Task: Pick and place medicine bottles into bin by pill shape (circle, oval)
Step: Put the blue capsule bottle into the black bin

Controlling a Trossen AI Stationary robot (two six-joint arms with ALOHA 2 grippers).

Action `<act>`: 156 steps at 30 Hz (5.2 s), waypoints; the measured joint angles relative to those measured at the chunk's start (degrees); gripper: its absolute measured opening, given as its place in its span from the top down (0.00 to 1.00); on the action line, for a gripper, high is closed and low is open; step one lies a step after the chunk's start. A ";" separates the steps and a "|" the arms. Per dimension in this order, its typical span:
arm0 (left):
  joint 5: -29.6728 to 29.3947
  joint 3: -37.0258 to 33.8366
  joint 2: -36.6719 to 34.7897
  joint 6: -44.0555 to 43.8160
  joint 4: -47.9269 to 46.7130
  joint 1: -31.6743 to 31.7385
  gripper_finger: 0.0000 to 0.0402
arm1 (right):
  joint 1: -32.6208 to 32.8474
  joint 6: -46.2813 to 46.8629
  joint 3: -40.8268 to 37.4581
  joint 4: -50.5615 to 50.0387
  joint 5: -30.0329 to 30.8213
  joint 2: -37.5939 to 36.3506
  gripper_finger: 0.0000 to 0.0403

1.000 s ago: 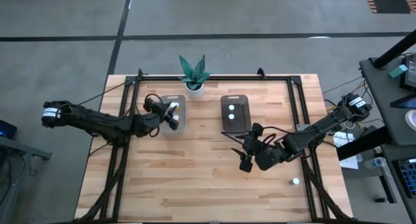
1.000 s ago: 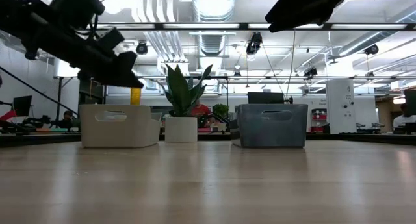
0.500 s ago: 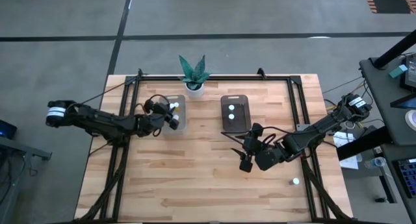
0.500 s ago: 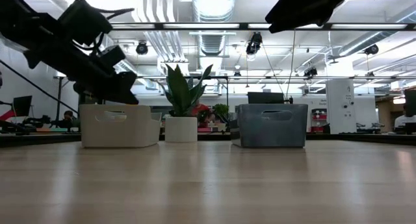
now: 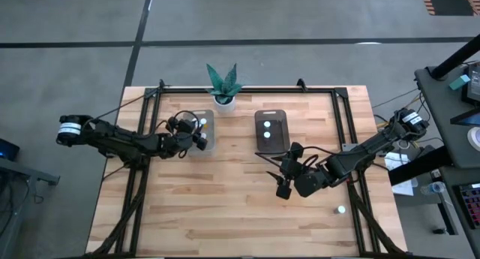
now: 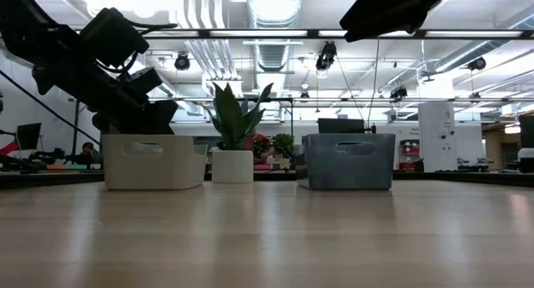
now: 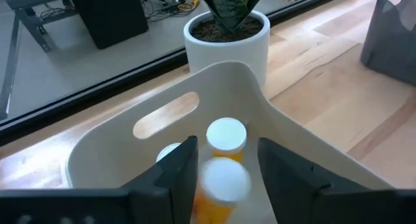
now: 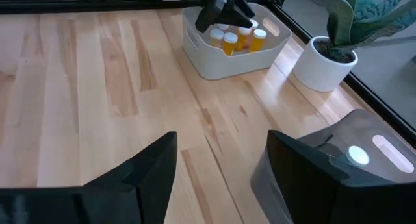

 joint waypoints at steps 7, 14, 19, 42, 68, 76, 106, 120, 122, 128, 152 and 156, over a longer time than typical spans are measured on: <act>0.00 -0.07 -1.16 0.26 -0.07 -0.02 0.62 | 0.00 0.00 0.00 0.09 -0.02 0.02 0.43; 1.20 0.71 -6.10 5.24 0.00 -0.17 0.62 | 0.02 0.10 0.49 0.06 -0.65 0.02 0.43; 6.92 1.44 -12.12 8.70 -0.01 -0.17 0.62 | 0.02 2.81 1.22 -0.86 -4.29 0.02 0.43; 22.69 1.53 -24.83 9.38 3.34 -5.44 0.62 | 6.51 59.48 1.66 -21.66 -40.52 0.02 0.43; 28.41 14.12 -5.55 24.40 21.06 -9.97 0.62 | 24.46 90.70 1.66 -44.86 -58.47 -0.20 0.43; 28.38 14.01 -5.84 24.26 21.03 -9.97 0.62 | 27.39 93.88 0.64 -45.06 -53.94 -0.20 0.43; 28.30 13.33 -5.86 24.21 20.98 -9.94 0.62 | 27.56 94.22 -9.70 -33.20 -53.62 -0.13 0.59; 28.28 13.31 -5.86 24.21 20.98 -9.94 0.62 | 27.37 94.66 -9.70 -32.82 -53.63 -0.13 0.72; 28.29 13.31 -5.86 24.35 20.98 -9.94 0.62 | 26.47 94.83 -9.46 -32.42 -53.68 -0.13 0.71; 28.26 13.63 -5.88 27.39 21.09 -9.93 0.62 | 21.03 89.00 -5.62 -32.31 -48.69 -0.15 0.72; 28.24 13.31 -7.28 28.87 20.84 -9.90 0.62 | -16.57 25.41 24.83 -41.86 -42.08 12.81 0.73; 28.24 13.31 -7.32 28.85 20.51 -9.90 0.62 | -22.88 16.26 30.36 -47.25 -41.59 16.37 0.73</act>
